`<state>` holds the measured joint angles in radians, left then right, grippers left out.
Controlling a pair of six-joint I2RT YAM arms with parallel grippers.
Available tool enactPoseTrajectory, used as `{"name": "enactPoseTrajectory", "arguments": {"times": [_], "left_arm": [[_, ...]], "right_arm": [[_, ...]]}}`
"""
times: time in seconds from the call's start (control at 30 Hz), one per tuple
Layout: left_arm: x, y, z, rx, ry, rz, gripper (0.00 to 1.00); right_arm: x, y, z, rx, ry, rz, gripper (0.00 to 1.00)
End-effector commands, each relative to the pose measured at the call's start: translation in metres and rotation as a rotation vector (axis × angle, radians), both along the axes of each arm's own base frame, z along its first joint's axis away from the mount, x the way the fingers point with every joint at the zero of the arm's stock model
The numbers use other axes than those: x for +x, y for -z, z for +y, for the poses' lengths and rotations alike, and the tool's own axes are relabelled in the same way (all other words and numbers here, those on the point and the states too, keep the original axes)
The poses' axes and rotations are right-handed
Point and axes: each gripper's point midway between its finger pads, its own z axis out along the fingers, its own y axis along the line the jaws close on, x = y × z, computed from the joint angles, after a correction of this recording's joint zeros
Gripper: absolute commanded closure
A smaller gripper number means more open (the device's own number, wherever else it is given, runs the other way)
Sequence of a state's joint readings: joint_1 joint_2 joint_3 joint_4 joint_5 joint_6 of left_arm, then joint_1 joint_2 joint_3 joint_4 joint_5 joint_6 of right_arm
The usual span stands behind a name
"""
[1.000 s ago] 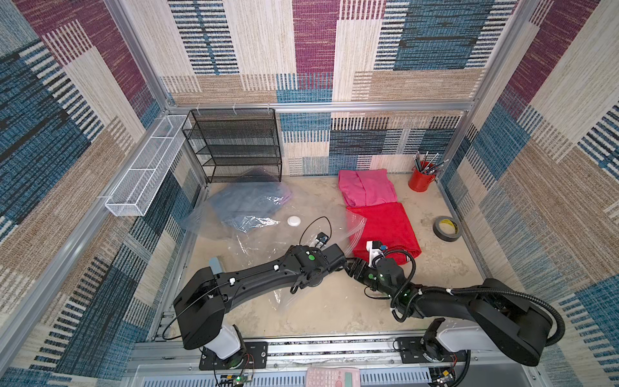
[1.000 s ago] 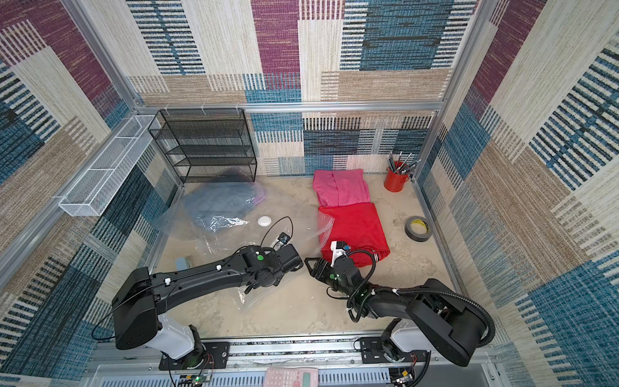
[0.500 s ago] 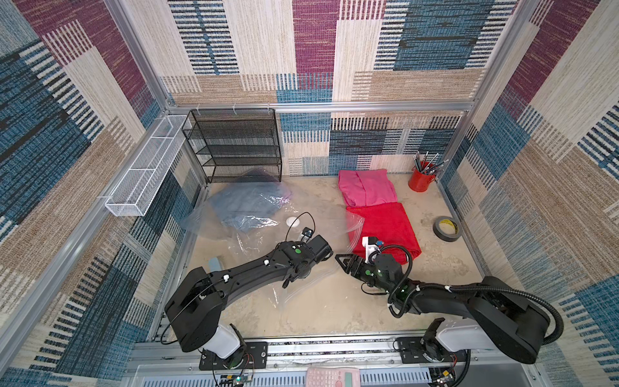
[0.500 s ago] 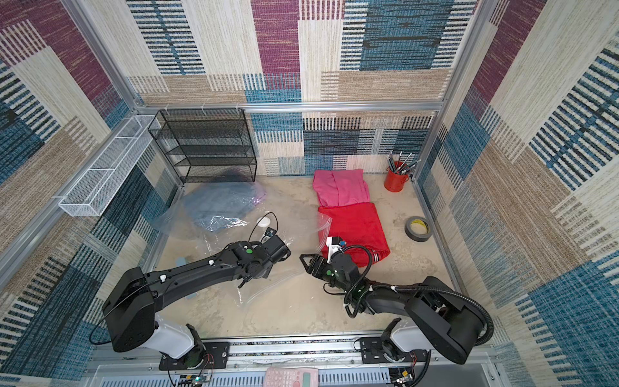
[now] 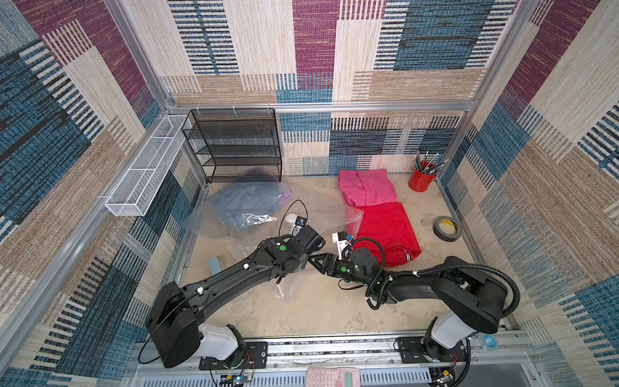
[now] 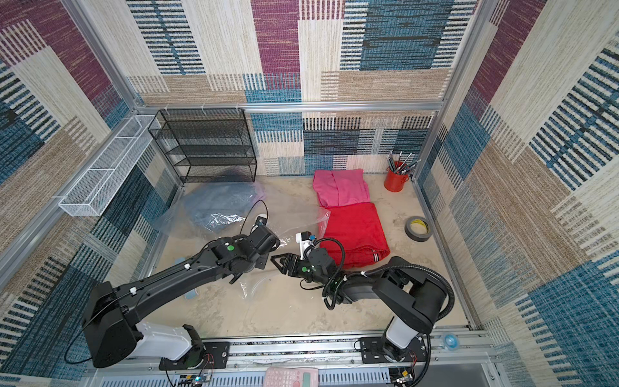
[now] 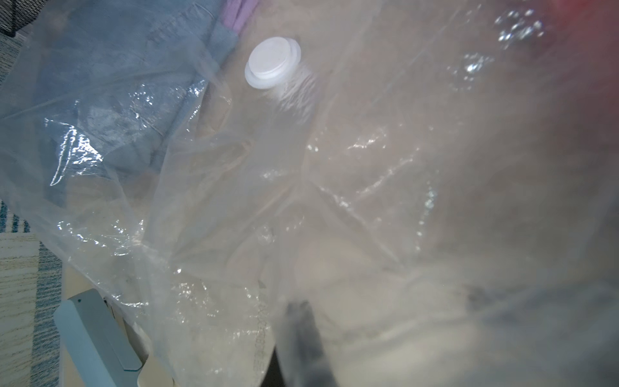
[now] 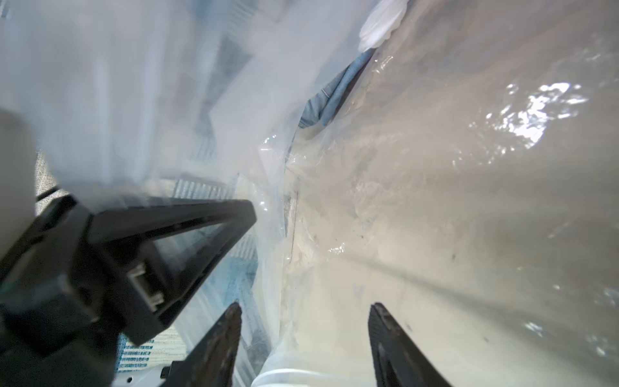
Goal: Take the trousers out of the vacuum bag
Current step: Adjust the vacuum bag at the center of the board, then take out the trousers from the vacuum bag.
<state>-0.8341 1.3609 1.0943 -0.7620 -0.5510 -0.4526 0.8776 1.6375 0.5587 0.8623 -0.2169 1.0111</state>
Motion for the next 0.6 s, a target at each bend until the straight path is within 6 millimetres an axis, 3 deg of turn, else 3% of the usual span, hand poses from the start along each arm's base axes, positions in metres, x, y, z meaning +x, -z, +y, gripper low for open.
{"name": "enactPoseTrajectory", "arguments": {"times": [0.0,0.2,0.4,0.57], "left_arm": [[-0.003,-0.013,0.009,-0.076,-0.027,-0.039,1.0],[-0.005,-0.024,0.022,-0.171,-0.051,-0.065,1.0],[-0.002,-0.027,0.019,-0.192,-0.047,-0.06,1.0],[0.0,-0.042,0.019,-0.244,-0.045,-0.105,1.0]], "right_arm": [[0.01,-0.02,0.016,0.07,-0.003,-0.049,0.38],[0.025,-0.013,0.046,0.047,0.041,-0.079,0.4],[0.038,0.019,0.069,-0.066,0.111,-0.029,0.41],[0.054,0.046,0.081,-0.092,0.158,-0.009,0.41]]}}
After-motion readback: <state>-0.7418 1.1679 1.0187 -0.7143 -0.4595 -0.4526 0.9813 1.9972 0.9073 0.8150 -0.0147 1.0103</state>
